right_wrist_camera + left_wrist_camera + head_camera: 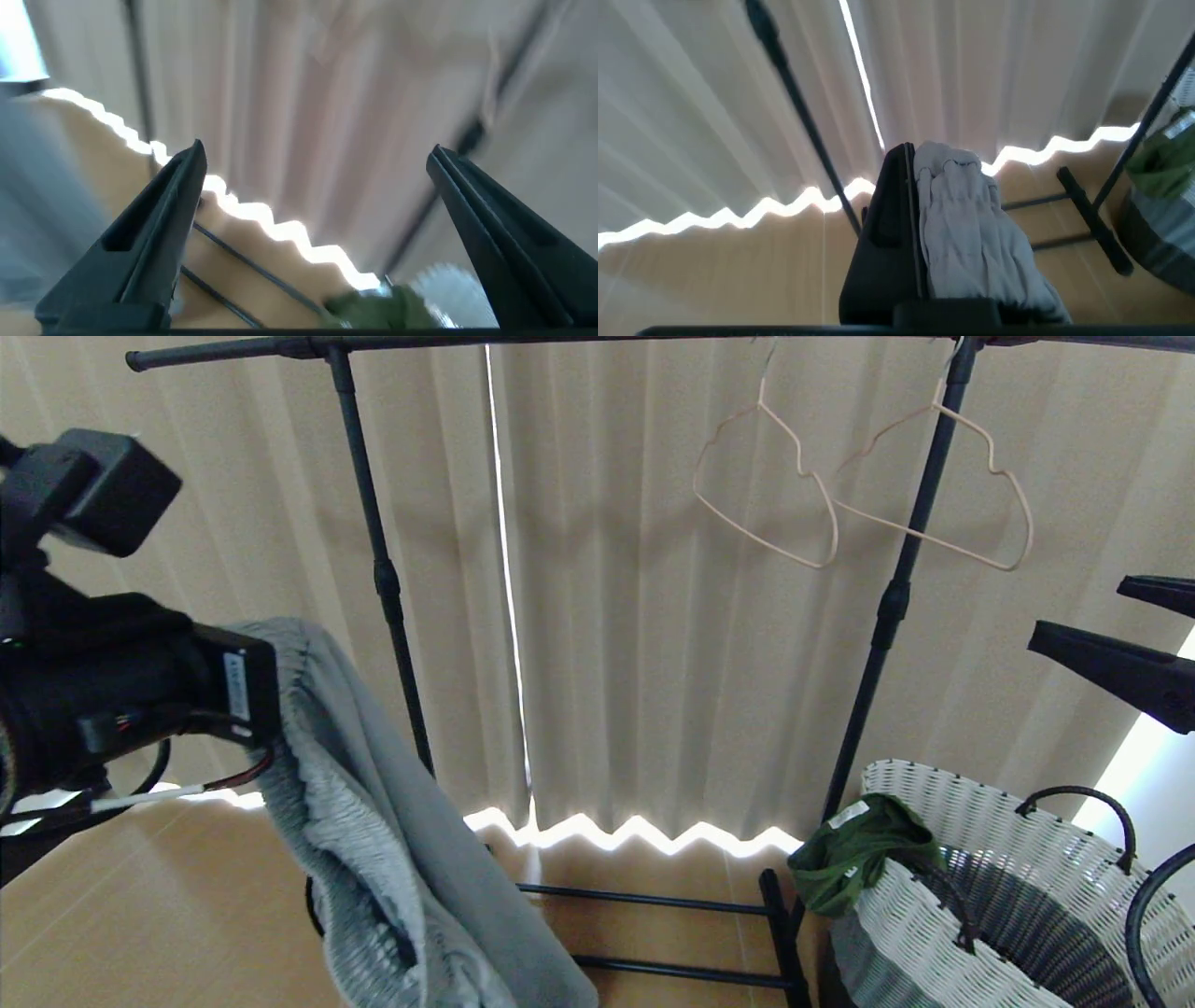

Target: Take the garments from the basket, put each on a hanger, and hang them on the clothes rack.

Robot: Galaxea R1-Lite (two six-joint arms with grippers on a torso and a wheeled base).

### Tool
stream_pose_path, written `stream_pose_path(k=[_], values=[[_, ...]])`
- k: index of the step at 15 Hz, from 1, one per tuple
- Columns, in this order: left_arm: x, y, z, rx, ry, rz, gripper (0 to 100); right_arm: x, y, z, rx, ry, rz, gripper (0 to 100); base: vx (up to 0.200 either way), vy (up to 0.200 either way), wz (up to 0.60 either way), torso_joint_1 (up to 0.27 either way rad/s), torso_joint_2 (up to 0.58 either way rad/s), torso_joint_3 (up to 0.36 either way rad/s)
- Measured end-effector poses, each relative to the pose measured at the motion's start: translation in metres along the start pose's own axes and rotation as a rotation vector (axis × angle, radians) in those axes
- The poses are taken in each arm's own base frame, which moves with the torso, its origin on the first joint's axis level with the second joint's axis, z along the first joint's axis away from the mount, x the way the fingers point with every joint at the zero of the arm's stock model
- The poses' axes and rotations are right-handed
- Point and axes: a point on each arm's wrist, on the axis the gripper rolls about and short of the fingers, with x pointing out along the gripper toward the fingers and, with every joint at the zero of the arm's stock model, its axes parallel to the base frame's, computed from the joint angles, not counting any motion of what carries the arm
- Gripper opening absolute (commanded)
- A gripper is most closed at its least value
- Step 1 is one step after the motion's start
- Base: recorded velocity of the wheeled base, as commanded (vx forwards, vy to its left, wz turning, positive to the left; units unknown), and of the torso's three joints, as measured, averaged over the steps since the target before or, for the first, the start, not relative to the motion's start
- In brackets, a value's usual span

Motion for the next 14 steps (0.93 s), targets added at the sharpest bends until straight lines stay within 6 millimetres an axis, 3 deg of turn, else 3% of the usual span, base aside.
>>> stream_pose_path(k=[3, 7, 14], values=[[-0.031, 0.007, -0.032, -0.024, 0.023, -0.012, 0, -0.003, -0.013, -0.008, -0.022, 0.035, -0.115, 100, 0.000, 0.000, 0.00, 0.000, 0.00, 0.000], [-0.059, 0.013, -0.059, -0.087, -0.045, -0.059, 0, -0.007, -0.027, -0.012, -0.053, 0.060, -0.221, 100, 0.000, 0.000, 0.00, 0.000, 0.00, 0.000], [-0.069, 0.029, -0.070, -0.052, -0.049, 0.055, 0, -0.009, -0.039, -0.014, -0.110, 0.059, -0.307, 100, 0.000, 0.000, 0.00, 0.000, 0.00, 0.000]])
